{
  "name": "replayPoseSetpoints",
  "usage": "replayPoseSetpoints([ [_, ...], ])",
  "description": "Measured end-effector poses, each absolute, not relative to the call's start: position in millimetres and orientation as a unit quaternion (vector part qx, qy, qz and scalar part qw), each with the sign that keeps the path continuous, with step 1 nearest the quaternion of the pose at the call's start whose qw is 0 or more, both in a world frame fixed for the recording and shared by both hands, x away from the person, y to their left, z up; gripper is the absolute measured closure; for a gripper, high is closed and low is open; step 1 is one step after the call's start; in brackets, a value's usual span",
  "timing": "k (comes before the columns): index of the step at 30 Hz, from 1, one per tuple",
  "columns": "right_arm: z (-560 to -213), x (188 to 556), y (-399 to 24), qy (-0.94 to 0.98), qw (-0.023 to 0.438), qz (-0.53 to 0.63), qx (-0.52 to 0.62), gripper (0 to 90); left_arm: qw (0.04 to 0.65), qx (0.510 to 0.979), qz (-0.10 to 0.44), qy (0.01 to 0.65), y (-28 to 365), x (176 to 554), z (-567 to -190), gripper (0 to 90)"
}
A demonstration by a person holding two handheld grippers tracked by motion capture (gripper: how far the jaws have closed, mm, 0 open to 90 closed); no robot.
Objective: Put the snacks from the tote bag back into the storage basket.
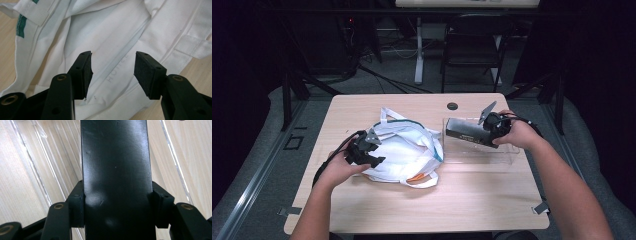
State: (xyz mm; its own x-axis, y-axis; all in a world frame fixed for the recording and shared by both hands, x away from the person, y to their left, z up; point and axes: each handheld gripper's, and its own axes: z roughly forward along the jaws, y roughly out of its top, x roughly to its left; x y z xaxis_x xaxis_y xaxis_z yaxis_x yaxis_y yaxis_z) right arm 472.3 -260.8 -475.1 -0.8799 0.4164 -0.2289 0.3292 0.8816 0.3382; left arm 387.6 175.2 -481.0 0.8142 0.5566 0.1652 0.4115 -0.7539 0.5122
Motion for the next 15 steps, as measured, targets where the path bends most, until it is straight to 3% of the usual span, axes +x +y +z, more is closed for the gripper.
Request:
replayPoseSetpoints([
  [15,-494,482,-260,0.96,0.147,0.128,0.2,41.7,0.229,0.922,0.163,0.267,181,382,-481,48.0],
])
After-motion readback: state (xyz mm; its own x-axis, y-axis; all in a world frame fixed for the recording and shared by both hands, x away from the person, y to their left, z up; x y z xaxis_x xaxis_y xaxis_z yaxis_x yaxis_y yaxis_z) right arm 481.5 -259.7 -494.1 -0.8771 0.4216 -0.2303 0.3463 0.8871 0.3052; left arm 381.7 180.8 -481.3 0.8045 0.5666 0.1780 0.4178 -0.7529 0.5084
